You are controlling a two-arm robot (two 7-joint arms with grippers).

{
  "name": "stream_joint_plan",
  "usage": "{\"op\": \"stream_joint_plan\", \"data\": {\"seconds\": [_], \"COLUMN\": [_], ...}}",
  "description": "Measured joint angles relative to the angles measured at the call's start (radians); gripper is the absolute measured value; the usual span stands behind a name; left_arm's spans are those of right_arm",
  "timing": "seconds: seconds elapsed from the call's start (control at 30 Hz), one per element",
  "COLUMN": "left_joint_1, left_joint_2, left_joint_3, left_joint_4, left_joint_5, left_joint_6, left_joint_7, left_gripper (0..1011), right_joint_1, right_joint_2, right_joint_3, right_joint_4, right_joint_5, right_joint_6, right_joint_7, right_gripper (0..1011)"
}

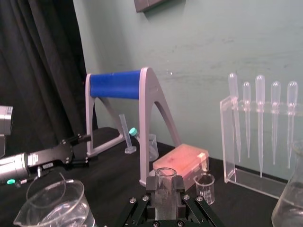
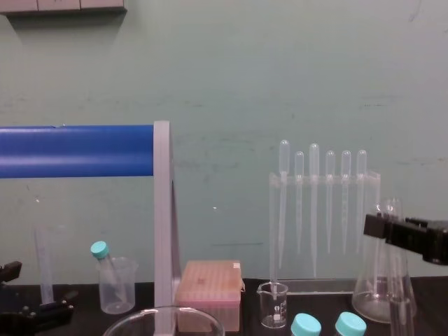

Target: Hold the test tube with one hand and immerse one end into the beaker, then return it to the test tube rack.

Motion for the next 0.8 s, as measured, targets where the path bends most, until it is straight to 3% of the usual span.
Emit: {"op": "stream_joint_plan", "data": {"seconds": [0.43,0.8], "left_joint_1": [0.0,0.0], "left_joint_2": [0.0,0.0], "left_joint_3": [0.0,0.0], "left_joint_4": [0.0,0.0], "left_joint_5": [0.0,0.0], "left_joint_6": [0.0,0.0], "left_joint_7": [0.0,0.0], "left_gripper": [1000,1000], "right_joint_1": [0.01,0.009], "right_joint_2": [-0.002,-0.002], "right_joint_3": [-0.024,-0.023], "right_joint_4": [0.045,0.043], "right_joint_5": [-0.015,-0.014], "right_joint_6": [-0.001,-0.001], "right_joint_7": [0.022,0.021], "right_gripper": [228,228]}}
